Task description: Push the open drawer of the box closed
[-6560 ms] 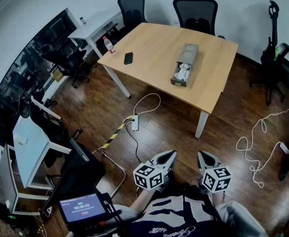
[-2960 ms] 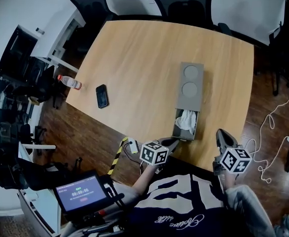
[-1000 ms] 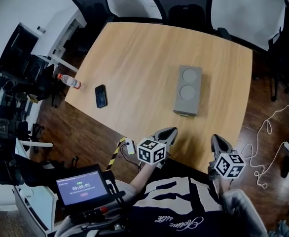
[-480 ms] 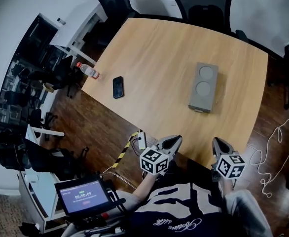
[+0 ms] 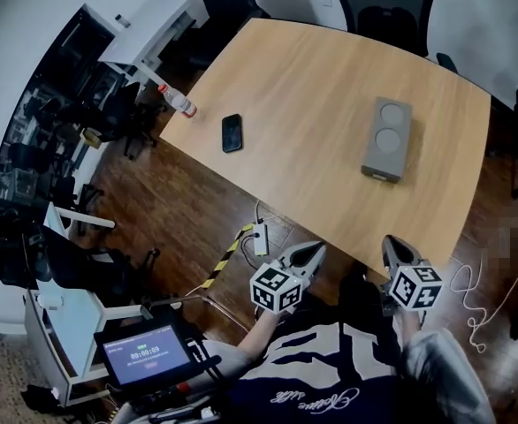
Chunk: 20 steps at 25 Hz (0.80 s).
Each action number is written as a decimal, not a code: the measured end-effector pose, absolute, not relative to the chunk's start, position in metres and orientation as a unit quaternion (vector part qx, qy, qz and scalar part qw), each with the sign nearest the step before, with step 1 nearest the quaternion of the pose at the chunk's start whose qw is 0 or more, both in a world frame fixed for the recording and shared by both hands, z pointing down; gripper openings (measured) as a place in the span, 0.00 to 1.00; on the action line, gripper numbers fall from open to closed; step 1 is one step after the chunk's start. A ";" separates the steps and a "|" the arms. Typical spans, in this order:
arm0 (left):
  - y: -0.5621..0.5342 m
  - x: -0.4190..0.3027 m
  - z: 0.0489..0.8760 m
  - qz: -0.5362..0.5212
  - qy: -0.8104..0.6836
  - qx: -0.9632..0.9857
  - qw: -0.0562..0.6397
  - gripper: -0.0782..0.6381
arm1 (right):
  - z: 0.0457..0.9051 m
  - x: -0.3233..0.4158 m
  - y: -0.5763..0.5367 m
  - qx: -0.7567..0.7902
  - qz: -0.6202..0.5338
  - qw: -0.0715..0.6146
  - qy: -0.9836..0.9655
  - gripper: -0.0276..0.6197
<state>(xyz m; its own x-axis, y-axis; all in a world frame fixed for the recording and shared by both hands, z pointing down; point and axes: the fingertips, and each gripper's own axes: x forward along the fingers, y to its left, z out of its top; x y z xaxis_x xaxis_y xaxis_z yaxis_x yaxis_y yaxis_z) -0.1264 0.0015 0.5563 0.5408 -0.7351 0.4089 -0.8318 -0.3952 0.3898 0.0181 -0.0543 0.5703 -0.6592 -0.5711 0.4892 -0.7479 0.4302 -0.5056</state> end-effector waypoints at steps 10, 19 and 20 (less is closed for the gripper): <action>0.113 -0.166 0.552 0.083 -0.448 0.844 0.283 0.11 | 0.556 -0.039 0.070 0.400 0.351 0.120 -0.838 0.04; 0.167 -0.159 0.546 0.070 -0.417 0.860 0.285 0.11 | 0.551 -0.024 0.151 0.436 0.344 0.132 -0.821 0.04; 0.170 -0.154 0.543 0.069 -0.413 0.863 0.283 0.11 | 0.548 -0.022 0.155 0.437 0.341 0.131 -0.822 0.04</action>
